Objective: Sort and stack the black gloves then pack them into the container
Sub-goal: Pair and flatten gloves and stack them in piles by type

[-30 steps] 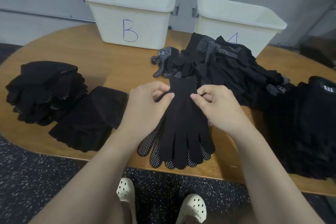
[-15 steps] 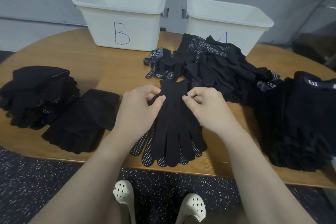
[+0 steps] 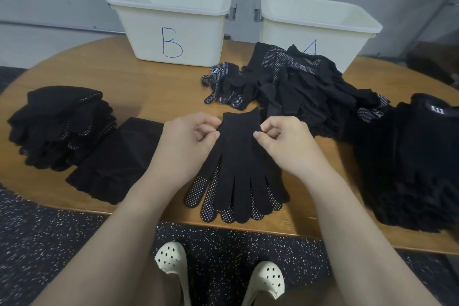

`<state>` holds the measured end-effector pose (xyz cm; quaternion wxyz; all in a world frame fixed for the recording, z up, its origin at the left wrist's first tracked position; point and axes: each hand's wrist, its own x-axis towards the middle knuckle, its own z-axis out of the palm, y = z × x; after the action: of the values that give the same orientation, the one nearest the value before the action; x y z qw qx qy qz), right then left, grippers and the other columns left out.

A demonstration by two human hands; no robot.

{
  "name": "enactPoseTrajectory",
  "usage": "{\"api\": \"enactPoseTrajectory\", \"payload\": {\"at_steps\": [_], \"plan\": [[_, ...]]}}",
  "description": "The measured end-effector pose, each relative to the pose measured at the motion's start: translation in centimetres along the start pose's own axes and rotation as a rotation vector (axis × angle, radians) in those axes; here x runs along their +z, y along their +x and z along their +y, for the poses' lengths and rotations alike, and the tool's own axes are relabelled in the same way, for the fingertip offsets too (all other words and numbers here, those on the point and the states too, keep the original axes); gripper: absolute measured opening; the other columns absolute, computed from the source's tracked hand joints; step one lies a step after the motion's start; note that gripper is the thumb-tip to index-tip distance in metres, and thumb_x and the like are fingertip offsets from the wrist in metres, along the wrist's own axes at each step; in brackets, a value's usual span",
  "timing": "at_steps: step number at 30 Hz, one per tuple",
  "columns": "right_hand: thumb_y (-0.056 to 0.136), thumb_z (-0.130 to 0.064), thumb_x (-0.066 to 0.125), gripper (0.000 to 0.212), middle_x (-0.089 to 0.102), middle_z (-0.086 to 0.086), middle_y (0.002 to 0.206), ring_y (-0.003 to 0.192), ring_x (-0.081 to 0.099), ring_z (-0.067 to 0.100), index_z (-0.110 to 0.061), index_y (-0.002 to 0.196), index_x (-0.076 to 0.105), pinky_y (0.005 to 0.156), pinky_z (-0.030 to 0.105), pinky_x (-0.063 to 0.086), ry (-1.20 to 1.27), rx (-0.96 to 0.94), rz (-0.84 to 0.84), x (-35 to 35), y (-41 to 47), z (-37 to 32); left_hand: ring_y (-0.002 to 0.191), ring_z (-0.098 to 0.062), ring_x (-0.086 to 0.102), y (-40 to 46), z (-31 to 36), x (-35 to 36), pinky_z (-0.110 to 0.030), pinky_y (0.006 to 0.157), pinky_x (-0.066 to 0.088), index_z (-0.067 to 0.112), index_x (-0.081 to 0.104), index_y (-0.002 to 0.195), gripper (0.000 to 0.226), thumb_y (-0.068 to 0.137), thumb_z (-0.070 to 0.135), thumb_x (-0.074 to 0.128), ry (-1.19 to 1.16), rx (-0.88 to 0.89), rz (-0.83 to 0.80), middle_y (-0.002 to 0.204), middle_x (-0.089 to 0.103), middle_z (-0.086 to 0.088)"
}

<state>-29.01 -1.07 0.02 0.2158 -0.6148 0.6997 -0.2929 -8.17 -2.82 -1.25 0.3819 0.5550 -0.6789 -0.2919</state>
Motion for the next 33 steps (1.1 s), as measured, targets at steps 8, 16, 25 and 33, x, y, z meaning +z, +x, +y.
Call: {"api": "enactPoseTrajectory", "payload": {"at_steps": [8,16,25,33], "plan": [[0.094,-0.040,0.069,0.015,0.068,-0.009,0.081,0.085,0.066,0.018,-0.029,0.086,0.063,0.079,0.037,0.057,-0.157,0.092,0.029,0.7,0.3,0.1,0.075,-0.008,0.065,0.5,-0.1,0.8,-0.038,0.083,0.058,0.031,0.074,0.110,0.019,0.093,0.024,0.073,0.132,-0.001,-0.015,0.089,0.069,0.020],[0.098,-0.046,0.061,0.021,0.070,-0.006,0.082,0.084,0.065,0.020,-0.026,0.099,0.066,0.071,0.033,0.047,-0.209,0.115,0.079,1.3,0.3,-0.3,0.084,-0.002,0.058,1.5,0.3,1.7,-0.032,0.090,0.053,0.026,0.075,0.118,0.023,0.096,0.029,0.067,0.210,0.054,0.017,0.105,0.073,0.014],[0.098,-0.037,0.065,0.011,0.070,-0.006,0.084,0.085,0.066,0.022,-0.028,0.091,0.065,0.076,0.035,0.053,-0.218,0.107,0.120,1.6,0.5,-0.4,0.081,-0.004,0.064,2.6,0.3,2.8,-0.035,0.082,0.059,0.031,0.076,0.110,0.019,0.094,0.023,0.073,0.156,-0.056,0.028,0.096,0.073,0.016],[0.098,-0.039,0.064,0.014,0.072,-0.005,0.085,0.092,0.067,0.024,-0.026,0.099,0.066,0.080,0.040,0.057,-0.208,0.104,0.119,1.7,-0.1,-0.3,0.077,-0.002,0.063,2.8,0.2,3.0,-0.037,0.086,0.059,0.028,0.073,0.116,0.025,0.091,0.020,0.074,0.089,-0.056,0.027,0.084,0.071,0.021]]}}
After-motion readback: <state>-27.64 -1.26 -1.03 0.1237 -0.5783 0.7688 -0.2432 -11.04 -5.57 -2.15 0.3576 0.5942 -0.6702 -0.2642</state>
